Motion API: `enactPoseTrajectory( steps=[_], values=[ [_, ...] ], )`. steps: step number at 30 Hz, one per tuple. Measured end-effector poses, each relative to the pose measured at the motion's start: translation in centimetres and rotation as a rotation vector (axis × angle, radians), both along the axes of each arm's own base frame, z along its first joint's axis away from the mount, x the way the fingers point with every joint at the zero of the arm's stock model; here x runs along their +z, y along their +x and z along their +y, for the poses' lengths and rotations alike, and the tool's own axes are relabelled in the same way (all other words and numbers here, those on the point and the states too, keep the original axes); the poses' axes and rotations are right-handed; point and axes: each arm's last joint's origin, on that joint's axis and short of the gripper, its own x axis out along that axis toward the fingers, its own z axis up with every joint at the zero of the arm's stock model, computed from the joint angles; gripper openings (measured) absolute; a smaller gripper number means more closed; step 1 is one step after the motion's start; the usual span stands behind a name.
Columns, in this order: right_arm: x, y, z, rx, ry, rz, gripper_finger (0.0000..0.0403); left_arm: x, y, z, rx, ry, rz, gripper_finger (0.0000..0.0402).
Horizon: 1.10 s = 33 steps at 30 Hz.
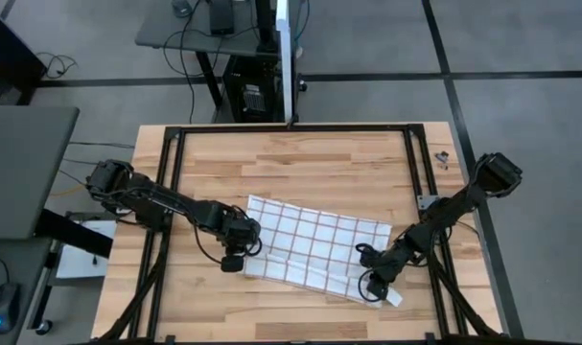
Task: Roll towel
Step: Fold the white towel
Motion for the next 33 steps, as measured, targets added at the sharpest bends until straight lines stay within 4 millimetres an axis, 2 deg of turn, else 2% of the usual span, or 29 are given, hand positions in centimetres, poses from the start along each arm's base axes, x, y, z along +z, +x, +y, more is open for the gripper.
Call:
enactPoseTrajectory(
  steps=[3,8,11,16,20,24,27,33],
  values=[
    [0.0,0.0,0.0,-0.013,0.006,0.009,0.0016,0.0,0.0,0.0,0.0,0.0,0.001,0.0001],
    [0.2,0.0,-0.2,-0.05,0.026,0.033,0.0084,0.0,0.0,0.0,0.0,0.006,0.006,0.0031],
    [1.2,0.0,-0.5,-0.058,0.055,0.003,0.013,0.6,0.0,0.0,-0.02,0.016,0.026,0.0061],
    [3.7,-0.8,-1.3,-0.077,0.115,-0.045,0.0192,2.7,0.2,0.2,-0.072,0.087,0.043,0.0096],
    [6.0,-1.7,-1.9,-0.104,0.172,-0.118,0.0216,4.8,0.7,0.1,-0.094,0.084,-0.058,0.0102],
    [7.3,-1.4,-1.6,-0.155,0.157,-0.309,0.0217,5.5,0.8,-0.2,-0.103,0.058,-0.116,0.0103],
    [6.8,-0.6,-0.6,-0.132,0.126,-0.387,0.0212,5.0,0.7,-0.7,-0.119,0.019,-0.12,0.0103],
    [2.3,-0.1,0.8,-0.02,0.031,-0.197,0.02,2.3,0.1,-1.9,-0.098,-0.051,-0.154,0.0103]
  ],
)
